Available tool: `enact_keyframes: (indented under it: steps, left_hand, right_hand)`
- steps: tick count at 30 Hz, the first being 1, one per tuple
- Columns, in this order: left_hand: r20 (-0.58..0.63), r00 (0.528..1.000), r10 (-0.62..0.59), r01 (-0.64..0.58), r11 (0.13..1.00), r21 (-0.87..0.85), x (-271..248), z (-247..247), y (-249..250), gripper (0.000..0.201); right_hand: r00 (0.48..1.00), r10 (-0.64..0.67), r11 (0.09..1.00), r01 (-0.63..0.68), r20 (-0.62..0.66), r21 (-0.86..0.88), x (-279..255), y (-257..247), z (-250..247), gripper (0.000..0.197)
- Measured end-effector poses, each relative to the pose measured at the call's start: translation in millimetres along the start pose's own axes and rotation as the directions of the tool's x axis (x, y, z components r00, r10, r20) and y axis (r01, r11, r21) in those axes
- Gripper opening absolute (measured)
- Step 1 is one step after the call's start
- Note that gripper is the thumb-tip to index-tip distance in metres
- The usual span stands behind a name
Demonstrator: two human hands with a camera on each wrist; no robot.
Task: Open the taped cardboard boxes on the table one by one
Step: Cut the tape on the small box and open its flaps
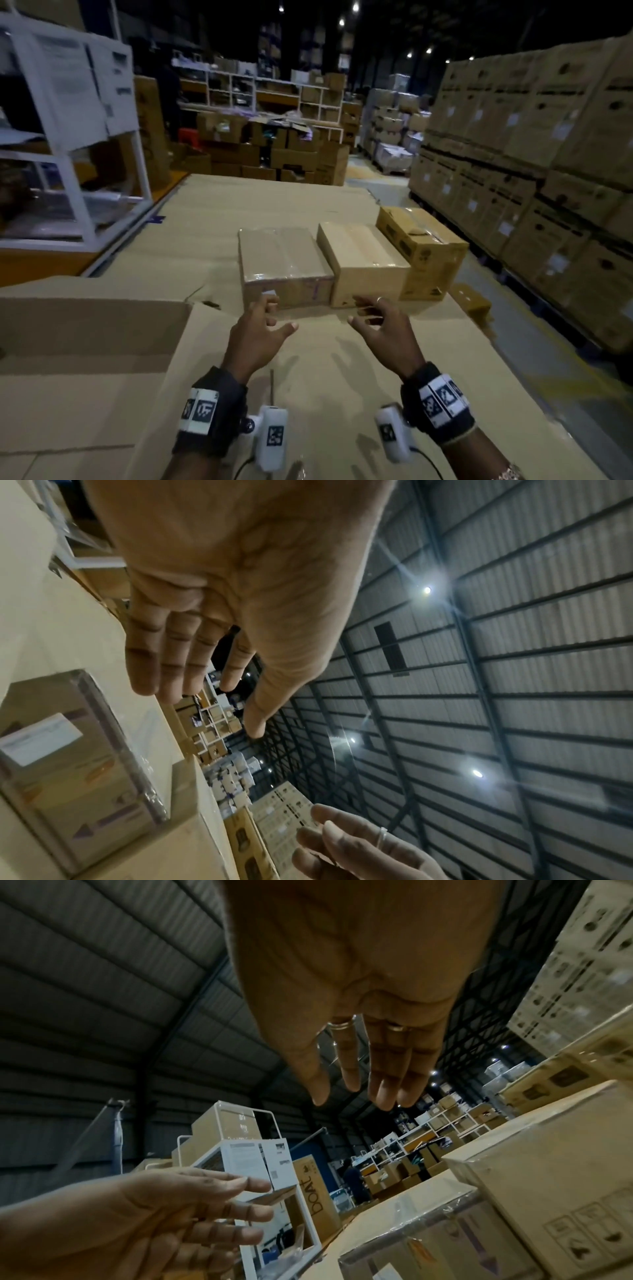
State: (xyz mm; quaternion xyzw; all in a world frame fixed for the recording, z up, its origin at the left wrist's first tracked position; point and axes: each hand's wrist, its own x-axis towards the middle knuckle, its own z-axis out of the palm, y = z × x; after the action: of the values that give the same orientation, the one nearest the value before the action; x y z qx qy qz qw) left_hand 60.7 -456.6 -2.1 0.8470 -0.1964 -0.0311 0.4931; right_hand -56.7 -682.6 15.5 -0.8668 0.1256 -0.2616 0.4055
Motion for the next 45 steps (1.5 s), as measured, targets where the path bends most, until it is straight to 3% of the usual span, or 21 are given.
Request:
enact_keyframes:
  steps: [7,11,19,23,25,27,30,34,36,39,42,45]
  left_hand:
    - [-0.080,0.981,-0.179,0.173,0.982,-0.072,67,7,-29,0.052]
    - [-0.118,0.966,-0.230,0.230,0.973,-0.012,108,22,-37,0.062]
    - [-0.219,0.890,-0.400,0.425,0.902,0.080,162,64,-73,0.072]
    - [-0.258,0.841,-0.476,0.509,0.857,0.077,200,91,-144,0.103]
    - [-0.269,0.849,-0.455,0.495,0.862,0.106,204,97,-156,0.126]
    - [-0.253,0.851,-0.459,0.501,0.855,0.136,204,103,-165,0.134]
    - [-0.235,0.827,-0.510,0.543,0.834,0.099,193,101,-154,0.109]
    - [-0.282,0.781,-0.557,0.553,0.827,-0.104,187,95,-140,0.065]
    - [-0.299,0.750,-0.590,0.558,0.807,-0.191,184,94,-138,0.052]
    - [-0.338,0.708,-0.621,0.537,0.783,-0.313,185,92,-147,0.055]
    - [-0.298,0.702,-0.647,0.505,0.747,-0.431,191,93,-143,0.063]
    - [-0.235,0.729,-0.642,0.476,0.723,-0.500,198,96,-135,0.061]
  right_hand:
    - [0.983,0.061,0.979,-0.025,0.173,-0.201,99,36,53,0.053]
    - [0.969,0.116,0.960,-0.052,0.218,-0.276,144,64,77,0.065]
    - [0.937,0.221,0.904,-0.093,0.270,-0.417,203,117,124,0.077]
    - [0.916,0.260,0.858,-0.075,0.305,-0.508,206,140,141,0.091]
    - [0.940,0.197,0.866,-0.035,0.277,-0.499,204,148,145,0.095]
    - [0.965,0.137,0.901,-0.027,0.225,-0.433,204,149,143,0.093]
    - [0.972,0.164,0.961,-0.120,0.166,-0.248,199,150,143,0.087]
    - [0.966,0.245,0.969,-0.246,0.081,0.000,201,155,138,0.071]
    - [0.971,0.226,0.973,-0.229,0.081,0.036,202,165,132,0.059]
    - [0.979,0.176,0.984,-0.172,0.101,-0.046,203,184,126,0.049]
    - [0.958,0.163,0.985,-0.145,0.234,-0.091,204,196,134,0.073]
    - [0.919,0.090,0.972,-0.165,0.383,0.167,199,199,146,0.104]
